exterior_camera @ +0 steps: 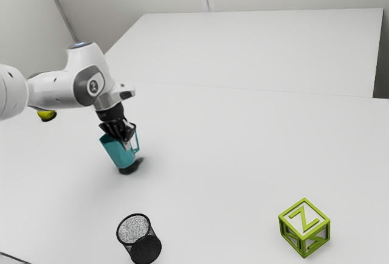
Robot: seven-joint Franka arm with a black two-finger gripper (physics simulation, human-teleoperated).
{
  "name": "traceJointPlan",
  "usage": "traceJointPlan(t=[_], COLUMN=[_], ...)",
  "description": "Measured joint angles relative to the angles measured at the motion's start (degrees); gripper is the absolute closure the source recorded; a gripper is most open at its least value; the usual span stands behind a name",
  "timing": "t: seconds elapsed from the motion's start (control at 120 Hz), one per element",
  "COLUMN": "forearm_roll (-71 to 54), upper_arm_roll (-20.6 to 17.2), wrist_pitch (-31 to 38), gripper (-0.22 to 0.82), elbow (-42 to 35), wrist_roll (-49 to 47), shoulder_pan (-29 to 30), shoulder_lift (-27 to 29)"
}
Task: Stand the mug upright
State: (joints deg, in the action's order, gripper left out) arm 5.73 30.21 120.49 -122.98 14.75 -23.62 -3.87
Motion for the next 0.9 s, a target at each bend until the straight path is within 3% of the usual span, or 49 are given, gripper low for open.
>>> traceJointPlan(t=[0.45, 0.9], forearm_roll=[-5.16, -4.49], upper_arm_roll=[0.11, 0.12], wrist_pitch=[13.43, 16.85], gripper=[0.77, 0.78], elbow=[-5.64, -5.63], wrist_roll=[-6.12, -8.99], shoulder_pan=[-3.45, -3.55], shoulder_lift=[0.81, -1.49])
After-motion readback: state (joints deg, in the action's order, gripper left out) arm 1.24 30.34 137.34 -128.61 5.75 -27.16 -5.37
